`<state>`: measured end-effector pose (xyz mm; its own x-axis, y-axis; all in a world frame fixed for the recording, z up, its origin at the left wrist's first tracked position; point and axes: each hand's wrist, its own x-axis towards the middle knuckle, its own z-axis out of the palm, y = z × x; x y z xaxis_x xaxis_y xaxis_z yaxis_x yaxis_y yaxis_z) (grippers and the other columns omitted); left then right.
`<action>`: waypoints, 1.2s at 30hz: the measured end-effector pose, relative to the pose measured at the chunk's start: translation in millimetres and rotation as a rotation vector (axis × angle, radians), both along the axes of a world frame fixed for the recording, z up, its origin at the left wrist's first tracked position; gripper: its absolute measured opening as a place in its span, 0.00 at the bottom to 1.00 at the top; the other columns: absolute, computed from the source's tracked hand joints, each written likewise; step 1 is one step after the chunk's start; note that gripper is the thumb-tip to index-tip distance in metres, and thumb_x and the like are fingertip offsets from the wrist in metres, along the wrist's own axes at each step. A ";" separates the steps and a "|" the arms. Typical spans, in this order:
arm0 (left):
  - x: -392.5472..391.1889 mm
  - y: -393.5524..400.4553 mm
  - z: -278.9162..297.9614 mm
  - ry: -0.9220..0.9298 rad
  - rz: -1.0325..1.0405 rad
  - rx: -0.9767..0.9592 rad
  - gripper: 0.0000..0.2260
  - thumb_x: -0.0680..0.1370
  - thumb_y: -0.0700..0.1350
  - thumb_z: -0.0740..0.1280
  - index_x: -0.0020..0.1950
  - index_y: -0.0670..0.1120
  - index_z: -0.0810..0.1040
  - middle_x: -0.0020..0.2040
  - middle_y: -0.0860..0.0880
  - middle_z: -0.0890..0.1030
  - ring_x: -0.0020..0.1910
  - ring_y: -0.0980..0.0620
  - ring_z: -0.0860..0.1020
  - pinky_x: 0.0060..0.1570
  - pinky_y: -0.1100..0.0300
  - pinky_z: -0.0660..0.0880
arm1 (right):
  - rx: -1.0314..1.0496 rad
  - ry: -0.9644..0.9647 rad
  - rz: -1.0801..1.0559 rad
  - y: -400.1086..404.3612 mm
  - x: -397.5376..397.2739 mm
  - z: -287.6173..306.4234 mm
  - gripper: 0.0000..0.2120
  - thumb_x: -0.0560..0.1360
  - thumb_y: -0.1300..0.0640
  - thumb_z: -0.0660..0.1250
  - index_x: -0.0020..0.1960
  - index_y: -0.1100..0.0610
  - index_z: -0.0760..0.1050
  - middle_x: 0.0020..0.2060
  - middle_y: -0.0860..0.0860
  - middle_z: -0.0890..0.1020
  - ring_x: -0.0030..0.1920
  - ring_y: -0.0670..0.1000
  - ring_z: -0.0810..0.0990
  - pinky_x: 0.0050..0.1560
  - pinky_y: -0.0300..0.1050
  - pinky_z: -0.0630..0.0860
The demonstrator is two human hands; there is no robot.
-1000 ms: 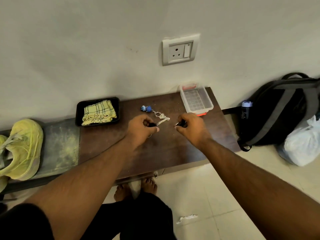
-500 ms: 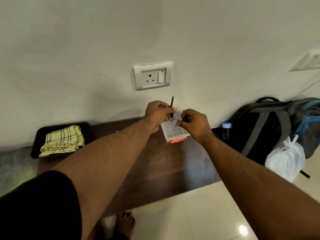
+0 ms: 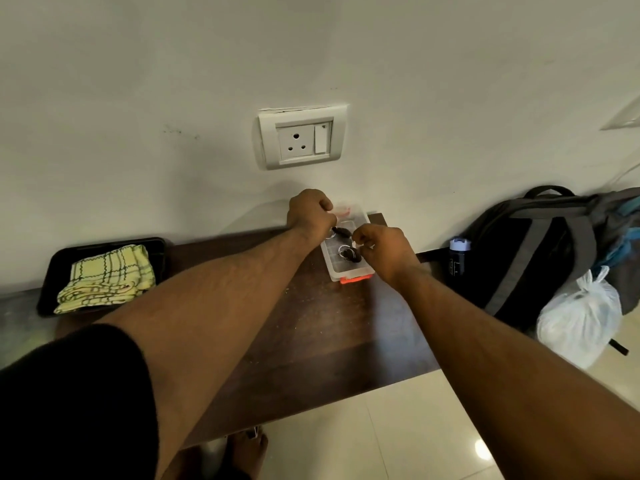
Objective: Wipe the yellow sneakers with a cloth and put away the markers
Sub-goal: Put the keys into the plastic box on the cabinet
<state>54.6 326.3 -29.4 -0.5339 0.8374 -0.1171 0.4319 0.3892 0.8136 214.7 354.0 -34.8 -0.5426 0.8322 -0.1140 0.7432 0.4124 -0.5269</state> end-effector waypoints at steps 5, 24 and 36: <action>-23.3 -73.7 -7.8 0.140 -0.029 -0.052 0.10 0.70 0.40 0.73 0.52 0.43 0.82 0.51 0.45 0.82 0.52 0.46 0.79 0.53 0.57 0.73 | -0.008 0.029 -0.032 -11.5 -3.4 7.7 0.11 0.73 0.64 0.68 0.55 0.56 0.80 0.50 0.53 0.83 0.50 0.55 0.80 0.53 0.47 0.77; -45.2 -159.2 -37.6 0.297 -0.298 -0.807 0.35 0.68 0.55 0.77 0.68 0.42 0.68 0.72 0.38 0.66 0.71 0.35 0.65 0.68 0.44 0.66 | -0.038 -0.259 0.192 -88.7 -124.7 -44.0 0.10 0.72 0.59 0.69 0.51 0.61 0.79 0.50 0.60 0.81 0.51 0.60 0.80 0.48 0.46 0.76; -32.4 -145.6 -2.8 0.369 -0.367 -0.813 0.26 0.65 0.44 0.80 0.61 0.43 0.77 0.63 0.43 0.78 0.63 0.40 0.76 0.65 0.40 0.69 | -0.389 0.508 -0.079 -58.9 -76.9 53.2 0.09 0.74 0.61 0.68 0.40 0.56 0.69 0.42 0.61 0.82 0.37 0.55 0.80 0.35 0.44 0.76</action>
<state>22.1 180.7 -32.2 -0.3746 0.6966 -0.6119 0.8134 0.5636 0.1436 137.9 295.1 18.4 -0.5473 0.8215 -0.1599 0.3817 0.0750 -0.9212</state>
